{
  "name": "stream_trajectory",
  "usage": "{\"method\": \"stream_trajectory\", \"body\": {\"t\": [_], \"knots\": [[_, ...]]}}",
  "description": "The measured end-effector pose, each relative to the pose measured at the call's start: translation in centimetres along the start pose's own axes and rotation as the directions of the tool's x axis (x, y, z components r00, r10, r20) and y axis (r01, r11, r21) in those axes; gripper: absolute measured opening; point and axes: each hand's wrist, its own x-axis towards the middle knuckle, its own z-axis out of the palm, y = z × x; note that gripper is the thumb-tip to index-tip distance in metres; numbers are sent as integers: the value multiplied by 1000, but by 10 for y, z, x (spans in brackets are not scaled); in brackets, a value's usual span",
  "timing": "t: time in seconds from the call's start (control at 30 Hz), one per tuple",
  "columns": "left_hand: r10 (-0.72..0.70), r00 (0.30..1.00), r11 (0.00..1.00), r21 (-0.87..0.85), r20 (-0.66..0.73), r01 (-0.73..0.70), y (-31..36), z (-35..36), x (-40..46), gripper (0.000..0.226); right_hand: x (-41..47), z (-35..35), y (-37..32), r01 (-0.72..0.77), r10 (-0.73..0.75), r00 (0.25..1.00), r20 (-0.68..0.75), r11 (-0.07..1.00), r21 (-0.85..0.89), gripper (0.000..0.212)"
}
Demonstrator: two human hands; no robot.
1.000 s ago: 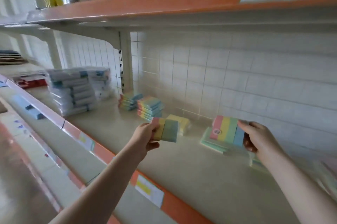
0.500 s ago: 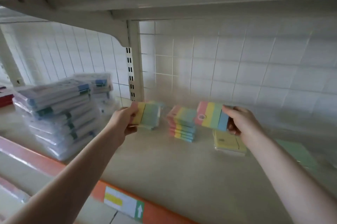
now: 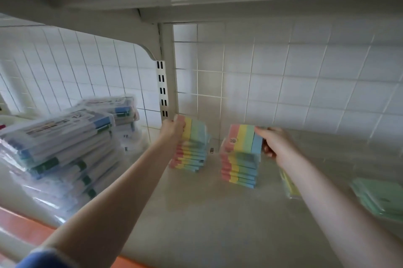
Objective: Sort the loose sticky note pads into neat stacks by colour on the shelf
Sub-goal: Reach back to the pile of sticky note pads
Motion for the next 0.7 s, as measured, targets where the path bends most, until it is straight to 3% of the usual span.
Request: {"method": "stream_trajectory", "body": {"t": [0.13, 0.27, 0.33, 0.53, 0.7], "knots": [[-43, 996, 994, 102, -73, 50, -15, 11, 17, 46, 10, 8, 6, -7, 7, 1000, -3, 999, -51, 22], [7, 988, 932, 358, -156, 50, -31, 13, 26, 50, 17, 14, 18, 14, -21, 999, -42, 988, -152, 28], [26, 989, 915, 401, -144, 34, -38, 12, 29, 48, 21, 15, 23, 33, -48, 997, -67, 976, -214, 31], [-27, 1000, 971, 238, 12, 23, -47, 11, 27, 43, 20, 21, 31, 53, -101, 990, -94, 909, -413, 38], [19, 999, 964, 263, 48, -31, -48, 10, 25, 44, 18, 23, 32, 64, -124, 987, -106, 891, -449, 44]]}}
